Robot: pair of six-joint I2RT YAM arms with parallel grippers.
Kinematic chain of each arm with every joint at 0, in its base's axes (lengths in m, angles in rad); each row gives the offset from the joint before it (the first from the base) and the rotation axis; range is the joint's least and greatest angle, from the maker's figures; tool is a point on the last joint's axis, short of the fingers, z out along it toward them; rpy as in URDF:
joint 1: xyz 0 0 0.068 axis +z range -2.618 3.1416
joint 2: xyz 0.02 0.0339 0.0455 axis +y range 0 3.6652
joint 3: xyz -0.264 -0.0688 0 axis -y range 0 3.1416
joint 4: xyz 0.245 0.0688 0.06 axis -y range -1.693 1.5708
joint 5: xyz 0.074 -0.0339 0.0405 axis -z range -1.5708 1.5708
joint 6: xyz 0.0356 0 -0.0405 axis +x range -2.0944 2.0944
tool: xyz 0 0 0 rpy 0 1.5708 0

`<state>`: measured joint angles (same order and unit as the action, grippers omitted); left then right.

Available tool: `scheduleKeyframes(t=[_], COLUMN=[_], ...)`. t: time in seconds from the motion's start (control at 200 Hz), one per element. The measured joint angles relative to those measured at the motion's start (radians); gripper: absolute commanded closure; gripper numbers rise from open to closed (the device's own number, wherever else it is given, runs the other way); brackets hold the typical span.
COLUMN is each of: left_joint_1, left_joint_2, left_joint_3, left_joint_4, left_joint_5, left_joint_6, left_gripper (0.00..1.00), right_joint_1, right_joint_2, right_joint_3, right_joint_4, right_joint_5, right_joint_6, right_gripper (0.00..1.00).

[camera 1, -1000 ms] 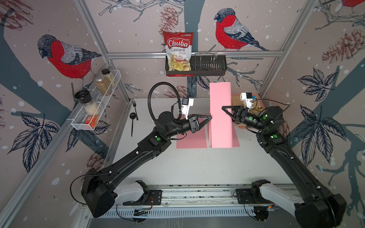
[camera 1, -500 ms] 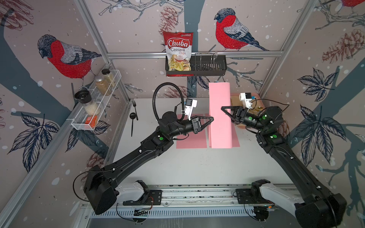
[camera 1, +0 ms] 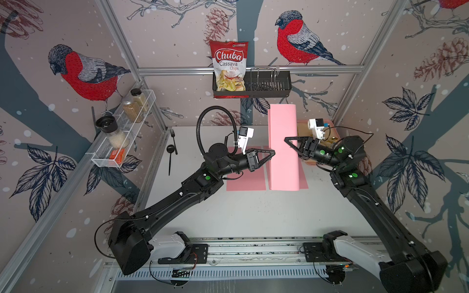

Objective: Fold the rectangular paper in half along the long edge
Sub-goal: Fold the paper.

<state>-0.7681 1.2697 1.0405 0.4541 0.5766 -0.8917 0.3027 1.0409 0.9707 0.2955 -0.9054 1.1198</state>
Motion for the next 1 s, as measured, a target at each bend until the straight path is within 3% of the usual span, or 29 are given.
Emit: scheduleKeyframes(t=[0.47,1.001], left_joint_1=[0.0,-0.003], left_joint_2=[0.0,0.007], left_joint_3=[0.0,-0.007], left_joint_4=[0.008,0.027], left_joint_5=[0.0,0.003], left_joint_6=[0.0,-0.019], left_gripper=[1.0,1.0], right_joint_1=[-0.002,0.011], right_joint_2=[-0.015,-0.047], right_joint_3=[0.001,-0.089], right_joint_4=[-0.034,0.116], right_joint_5=[-0.009,0.069], right_joint_6=[-0.02,0.064], right_gripper=[0.66,0.66])
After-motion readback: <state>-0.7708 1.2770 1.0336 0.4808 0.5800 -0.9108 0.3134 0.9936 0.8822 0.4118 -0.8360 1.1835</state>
